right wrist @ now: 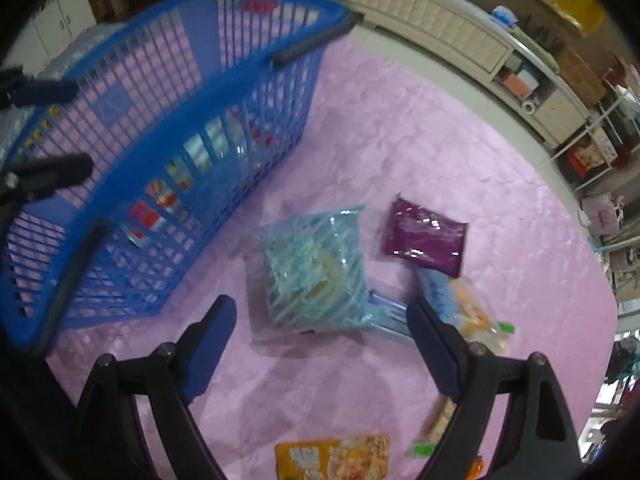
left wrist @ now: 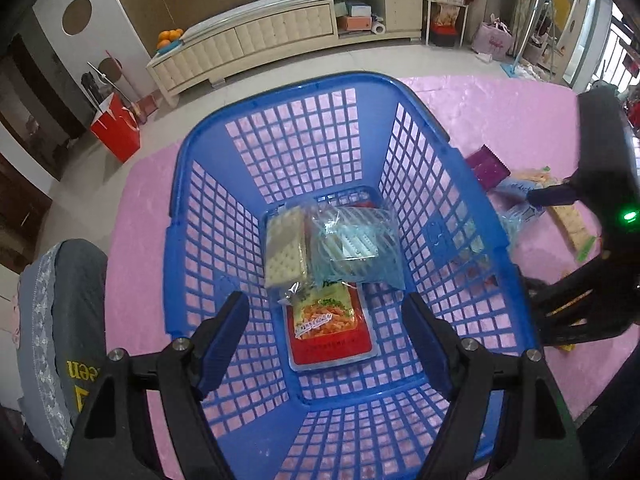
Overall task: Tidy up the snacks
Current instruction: 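Move the right tool to the light-blue striped bag and grasp it, then lower the left tool to the orange-yellow pouch and grasp it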
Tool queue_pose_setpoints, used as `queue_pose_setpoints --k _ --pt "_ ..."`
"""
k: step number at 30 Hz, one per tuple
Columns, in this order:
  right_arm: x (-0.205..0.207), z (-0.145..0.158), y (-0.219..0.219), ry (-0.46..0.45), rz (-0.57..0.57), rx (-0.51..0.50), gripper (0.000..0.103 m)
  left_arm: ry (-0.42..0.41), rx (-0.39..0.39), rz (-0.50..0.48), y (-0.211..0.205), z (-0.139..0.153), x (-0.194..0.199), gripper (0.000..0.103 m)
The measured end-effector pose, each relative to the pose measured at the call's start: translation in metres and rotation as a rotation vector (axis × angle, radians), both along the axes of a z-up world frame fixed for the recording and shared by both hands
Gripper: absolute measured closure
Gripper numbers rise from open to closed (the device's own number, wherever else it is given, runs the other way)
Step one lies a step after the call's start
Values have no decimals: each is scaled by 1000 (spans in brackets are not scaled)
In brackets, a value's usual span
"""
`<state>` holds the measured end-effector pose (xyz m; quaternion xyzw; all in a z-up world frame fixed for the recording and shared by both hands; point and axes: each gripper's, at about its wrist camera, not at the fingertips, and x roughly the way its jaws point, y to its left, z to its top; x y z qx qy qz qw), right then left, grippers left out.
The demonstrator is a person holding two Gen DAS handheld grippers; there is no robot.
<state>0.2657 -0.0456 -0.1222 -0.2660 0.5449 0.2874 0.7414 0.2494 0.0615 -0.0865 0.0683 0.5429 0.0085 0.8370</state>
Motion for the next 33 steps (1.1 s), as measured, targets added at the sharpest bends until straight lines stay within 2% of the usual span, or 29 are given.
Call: queue_pose_setpoints --k 4,8,9,10,13,18,22,28,33 --pt "8 -13 5 27 -7 9 13 -1 -2 -13 -1 -6 4 26" --pt "3 -17 11 -42 35 -24 14 5 -1 -10 0 -11 5 26" --pt "1 -17 10 -46 40 -20 20 5 1 -8 0 -12 5 26" --pt "0 -18 10 -28 39 -13 39 3 4 -5 1 -11 5 26" --pt "-5 -12 3 -18 17 19 42 -6 3 4 3 -5 2 26" --pt "-20 13 -14 -38 -10 46 42 -49 7 -2 -2 15 -9 26" --pt "-33 48 -36 -88 -52 81 42 -87 -7 -20 -15 35 -18 26" --pt "-50 92 -77 -152 -117 117 42 -144 -13 -92 -53 62 -33 26" --pt "-54 109 -121 -193 -185 140 42 -170 -26 -173 -89 73 -44 26"
